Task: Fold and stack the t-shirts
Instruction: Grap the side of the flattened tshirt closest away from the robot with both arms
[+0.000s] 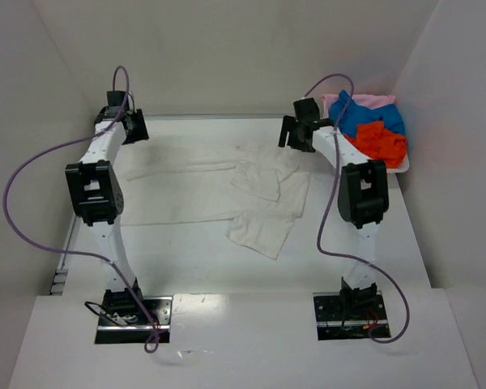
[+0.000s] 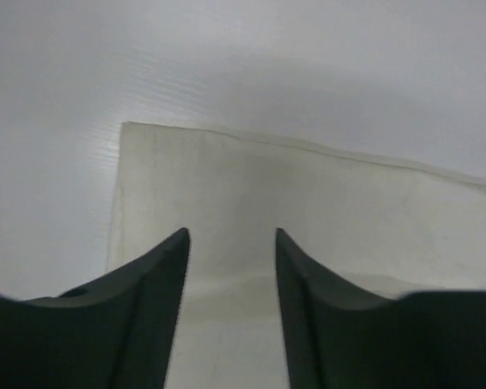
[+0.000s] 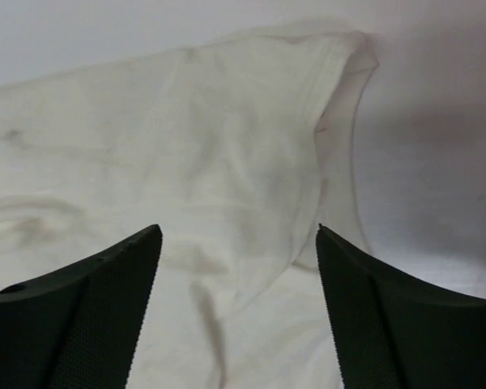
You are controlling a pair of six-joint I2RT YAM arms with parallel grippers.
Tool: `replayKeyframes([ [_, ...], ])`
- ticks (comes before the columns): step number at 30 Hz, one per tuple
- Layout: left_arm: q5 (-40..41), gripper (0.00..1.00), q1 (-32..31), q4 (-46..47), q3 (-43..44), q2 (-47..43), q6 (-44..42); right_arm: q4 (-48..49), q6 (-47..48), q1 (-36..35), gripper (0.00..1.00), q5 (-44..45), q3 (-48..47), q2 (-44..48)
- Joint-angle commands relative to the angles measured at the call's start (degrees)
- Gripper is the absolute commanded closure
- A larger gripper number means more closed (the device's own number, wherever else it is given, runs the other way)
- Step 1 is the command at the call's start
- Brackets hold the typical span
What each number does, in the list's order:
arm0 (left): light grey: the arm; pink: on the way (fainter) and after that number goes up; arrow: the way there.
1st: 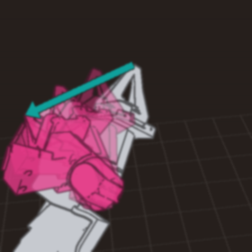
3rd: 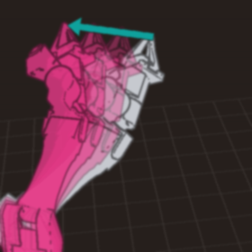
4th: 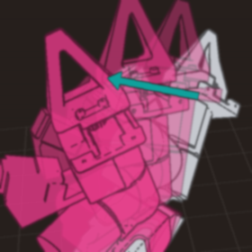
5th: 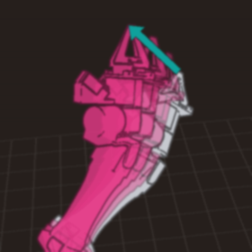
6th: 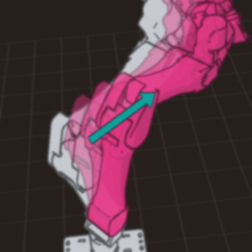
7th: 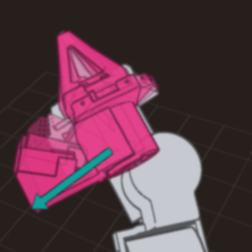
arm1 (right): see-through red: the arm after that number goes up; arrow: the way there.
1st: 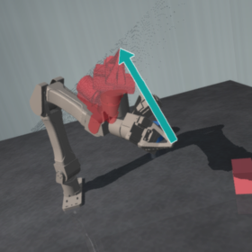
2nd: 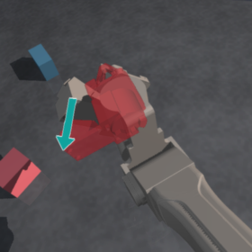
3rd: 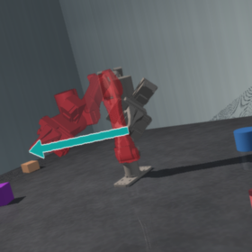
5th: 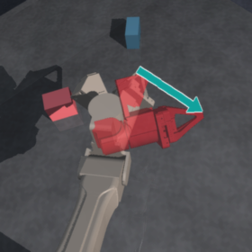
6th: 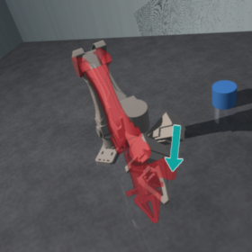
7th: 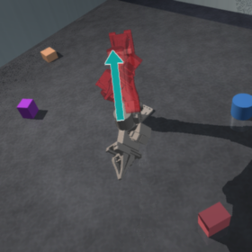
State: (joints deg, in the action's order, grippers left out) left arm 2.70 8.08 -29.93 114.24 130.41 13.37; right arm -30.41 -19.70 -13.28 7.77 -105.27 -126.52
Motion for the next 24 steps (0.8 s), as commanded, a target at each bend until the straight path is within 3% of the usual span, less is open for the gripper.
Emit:
replayKeyframes([
  [1, 0.1, 0.41, 0.4, 4.1, -5.5, -15.2, -0.9, 8.9, 0.8, 0.3, 0.17, -6.6, 4.7, 17.4],
  [3, 0.7, 0.3, 0.4, 4.6, -9.5, -22.6, -0.9, 10.2, -0.5, 0.3, 0.0, -6.6, 10.5, 22.3],
  [4, 1.4, 0.19, 0.4, 4.6, -11.3, -24.8, -0.3, 10.2, -1.3, 0.3, 0.0, -6.6, 12.4, 26.7],
  [8, 2.1, 0.02, 0.9, 4.1, -22.0, -36.9, 2.4, 9.7, -5.2, 0.3, 0.0, -5.1, 25.0, 36.4],
  [14, -1.6, 0.0, 1.5, 4.9, -41.8, -50.7, 8.1, 5.1, -12.4, -0.9, 0.0, -5.8, 42.1, 48.7],
  [19, -4.5, 0.0, 3.3, 6.1, -50.8, -58.2, 12.9, -2.5, -17.4, -10.2, 0.0, -3.5, 48.8, 52.8],
  [24, -5.7, 0.0, 3.3, 6.1, -56.0, -61.3, 16.3, -2.5, -26.1, -16.2, 0.0, -4.2, 57.2, 55.8],
])
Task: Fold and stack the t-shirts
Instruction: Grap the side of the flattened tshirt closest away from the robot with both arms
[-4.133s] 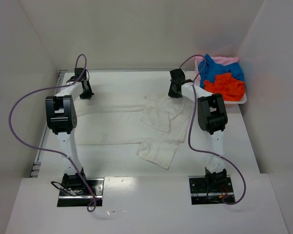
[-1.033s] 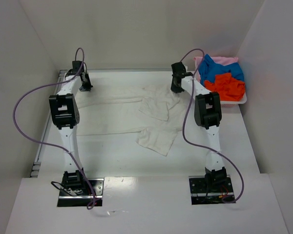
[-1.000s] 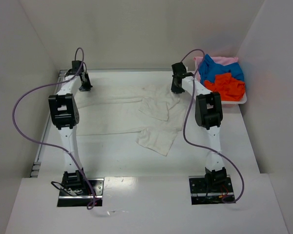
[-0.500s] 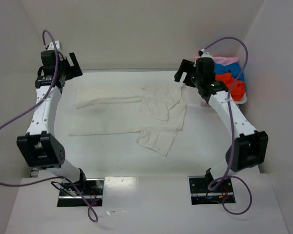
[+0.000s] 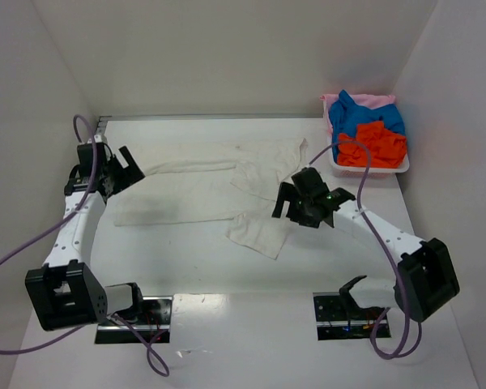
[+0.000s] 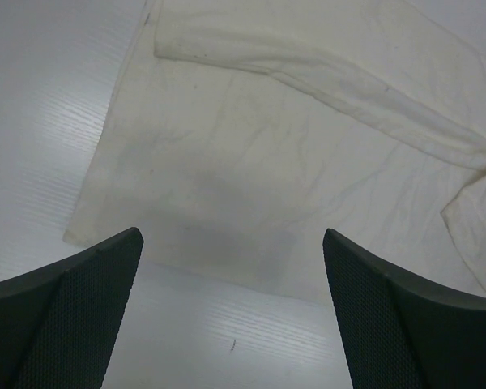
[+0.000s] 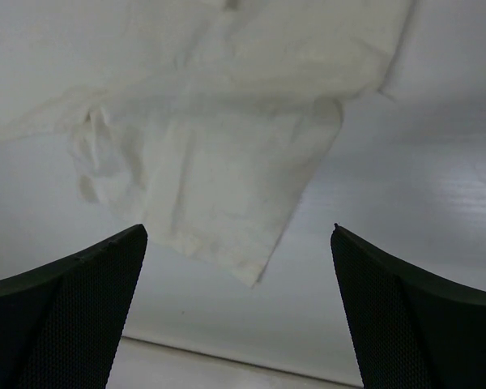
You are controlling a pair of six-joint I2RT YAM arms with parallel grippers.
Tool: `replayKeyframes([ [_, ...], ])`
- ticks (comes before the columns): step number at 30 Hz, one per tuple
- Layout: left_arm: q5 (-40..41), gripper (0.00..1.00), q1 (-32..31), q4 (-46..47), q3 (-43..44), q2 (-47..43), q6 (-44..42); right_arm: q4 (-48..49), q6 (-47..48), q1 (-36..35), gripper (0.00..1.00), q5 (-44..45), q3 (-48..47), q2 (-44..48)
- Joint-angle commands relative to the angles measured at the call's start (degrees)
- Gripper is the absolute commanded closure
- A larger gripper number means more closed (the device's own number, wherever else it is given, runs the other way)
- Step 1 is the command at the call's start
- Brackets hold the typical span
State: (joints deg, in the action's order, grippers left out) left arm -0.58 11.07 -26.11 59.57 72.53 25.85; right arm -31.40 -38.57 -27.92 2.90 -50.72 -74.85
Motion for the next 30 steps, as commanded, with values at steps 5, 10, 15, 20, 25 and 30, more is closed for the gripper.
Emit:
replayKeyframes([
  [5, 0.3, 0.0, 0.8, 3.6, -3.8, -5.6, 5.5, -3.8, -10.7, -6.6, 0.0, 1.6, 5.5, 4.2],
  [10, -0.4, 0.0, 4.0, 4.2, -4.3, -5.6, 5.5, -4.4, -12.8, -9.4, 0.0, 4.6, 6.0, -1.0],
  [15, -2.1, 0.0, 6.3, 4.8, -4.8, -6.2, 5.5, -3.8, -14.8, -10.7, 0.04, 6.2, 3.9, -7.5],
  [20, -3.6, 0.0, 7.6, 4.8, -4.3, -6.7, 5.5, -4.5, -14.8, -10.7, 0.14, 9.1, 1.9, -10.2],
  [25, -3.6, 0.0, 7.6, 4.8, -6.9, -6.7, 7.2, -3.1, -14.8, -10.7, 0.37, 9.1, 1.9, -14.7],
  [30, -3.2, 0.0, 8.7, 4.8, -9.4, -6.7, 12.1, -1.0, -14.8, -10.7, 0.49, 7.9, 1.3, -16.5],
])
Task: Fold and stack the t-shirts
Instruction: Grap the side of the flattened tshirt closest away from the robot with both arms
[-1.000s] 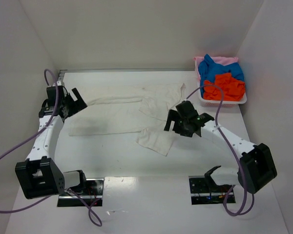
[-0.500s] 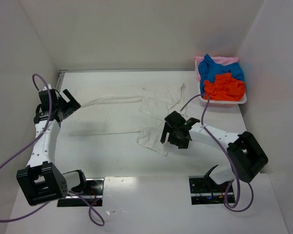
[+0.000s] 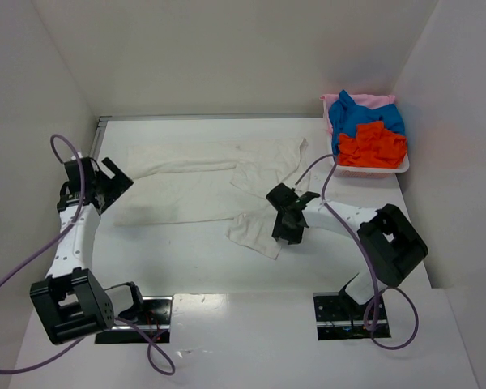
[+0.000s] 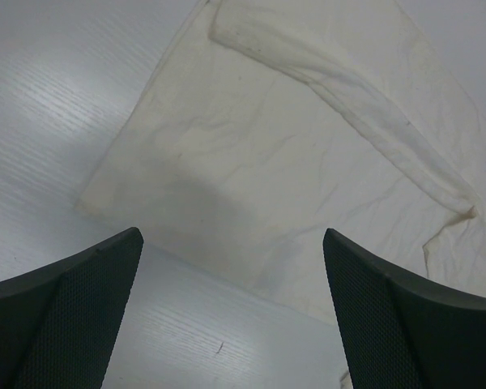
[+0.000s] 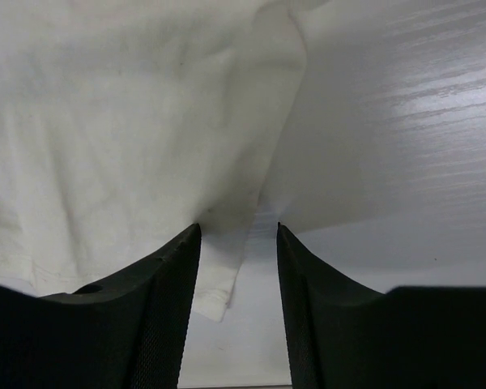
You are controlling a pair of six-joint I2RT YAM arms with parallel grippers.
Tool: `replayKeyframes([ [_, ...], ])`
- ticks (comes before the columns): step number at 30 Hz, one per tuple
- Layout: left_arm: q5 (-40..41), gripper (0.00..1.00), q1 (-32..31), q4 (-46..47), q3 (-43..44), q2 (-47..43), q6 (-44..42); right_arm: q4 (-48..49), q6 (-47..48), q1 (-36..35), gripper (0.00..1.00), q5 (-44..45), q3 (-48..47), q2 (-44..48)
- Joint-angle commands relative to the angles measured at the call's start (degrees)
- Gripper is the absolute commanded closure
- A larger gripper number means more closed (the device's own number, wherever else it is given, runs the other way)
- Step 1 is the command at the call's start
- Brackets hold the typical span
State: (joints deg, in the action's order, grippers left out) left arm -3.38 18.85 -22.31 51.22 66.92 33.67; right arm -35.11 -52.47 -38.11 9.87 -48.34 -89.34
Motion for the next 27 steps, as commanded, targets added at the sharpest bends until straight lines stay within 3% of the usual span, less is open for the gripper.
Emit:
replayKeyframes([
  [1, -0.4, 0.0, 1.4, 0.9, -1.8, -1.1, 5.2, 3.5, -0.9, -0.6, 0.52, 0.9, -1.1, -2.0],
  [7, 0.7, 0.0, 4.2, 1.7, -5.6, -1.1, 9.9, 5.8, -0.4, -0.6, 0.62, 1.5, -1.1, -2.0],
  [17, 5.9, 0.01, 6.0, -0.8, -8.5, -1.7, 14.0, 8.3, 2.2, -0.6, 0.89, 2.7, -1.7, -3.1],
  [22, 4.7, 0.06, 7.3, 0.1, -10.8, 1.5, 14.1, 10.0, 3.3, -0.6, 0.92, 2.7, -2.2, -1.4],
  [27, 9.1, 0.08, 7.3, 0.6, -10.2, 4.0, 12.3, 11.6, 4.0, 0.9, 0.93, 2.1, -1.7, 0.6],
])
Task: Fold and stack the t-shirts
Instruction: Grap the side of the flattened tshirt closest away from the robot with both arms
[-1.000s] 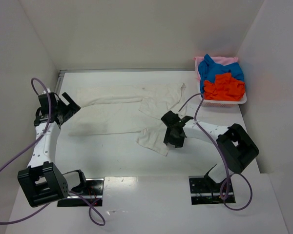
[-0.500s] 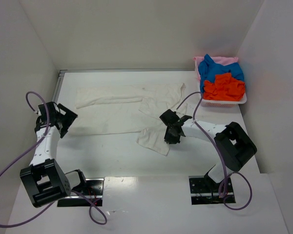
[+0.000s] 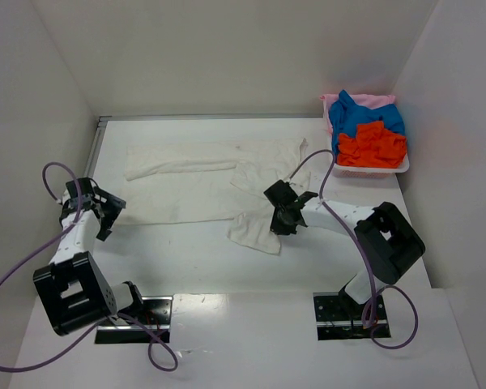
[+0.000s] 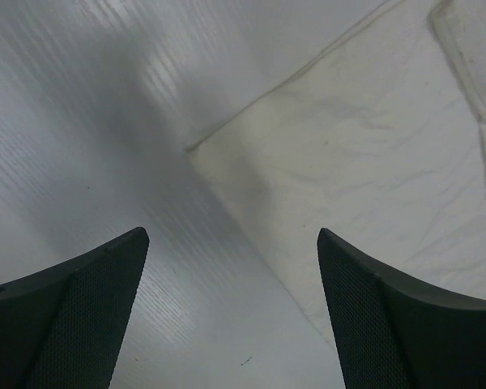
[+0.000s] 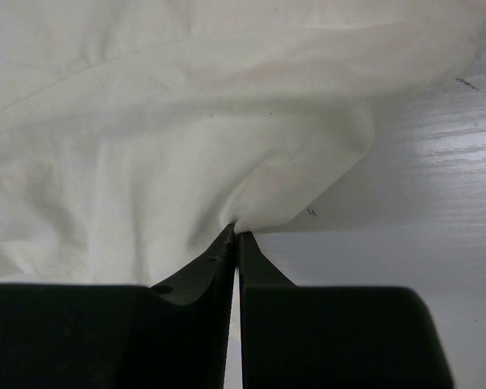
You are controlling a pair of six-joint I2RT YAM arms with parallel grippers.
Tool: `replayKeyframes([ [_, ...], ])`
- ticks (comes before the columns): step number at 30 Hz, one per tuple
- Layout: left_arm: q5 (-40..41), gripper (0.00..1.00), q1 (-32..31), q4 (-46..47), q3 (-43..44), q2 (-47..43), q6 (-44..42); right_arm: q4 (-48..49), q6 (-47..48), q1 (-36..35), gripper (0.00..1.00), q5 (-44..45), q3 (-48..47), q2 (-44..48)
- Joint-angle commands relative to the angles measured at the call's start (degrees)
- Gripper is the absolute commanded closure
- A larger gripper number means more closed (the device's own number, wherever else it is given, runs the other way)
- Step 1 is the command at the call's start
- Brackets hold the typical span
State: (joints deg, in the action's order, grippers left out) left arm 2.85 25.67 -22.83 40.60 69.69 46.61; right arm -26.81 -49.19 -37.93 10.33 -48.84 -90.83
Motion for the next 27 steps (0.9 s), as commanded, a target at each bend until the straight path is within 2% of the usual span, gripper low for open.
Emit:
replayKeyframes([
  [1, 2.9, 0.08, 0.4, 1.1, 0.4, 2.9, -1.4, 3.3, 0.7, 0.8, 0.93, 1.1, -1.2, 2.6],
  [5, 1.6, 0.15, 0.4, 2.5, 1.1, 7.1, -2.0, 4.0, 1.2, 1.8, 0.92, 1.1, -1.2, 2.6],
  [11, 3.2, 0.2, 0.4, 4.3, 0.5, 9.1, -1.4, 4.0, 1.2, 1.8, 0.92, 1.1, -1.7, 2.6],
  [17, 4.3, 0.39, 0.4, 5.3, 0.5, 10.9, -0.3, 3.4, 1.2, 1.8, 0.92, 1.1, -1.7, 2.6],
  [27, 7.4, 0.45, 0.4, 6.9, 0.5, 13.3, 0.9, 2.0, 1.2, 2.3, 0.91, 1.1, -1.2, 3.7],
])
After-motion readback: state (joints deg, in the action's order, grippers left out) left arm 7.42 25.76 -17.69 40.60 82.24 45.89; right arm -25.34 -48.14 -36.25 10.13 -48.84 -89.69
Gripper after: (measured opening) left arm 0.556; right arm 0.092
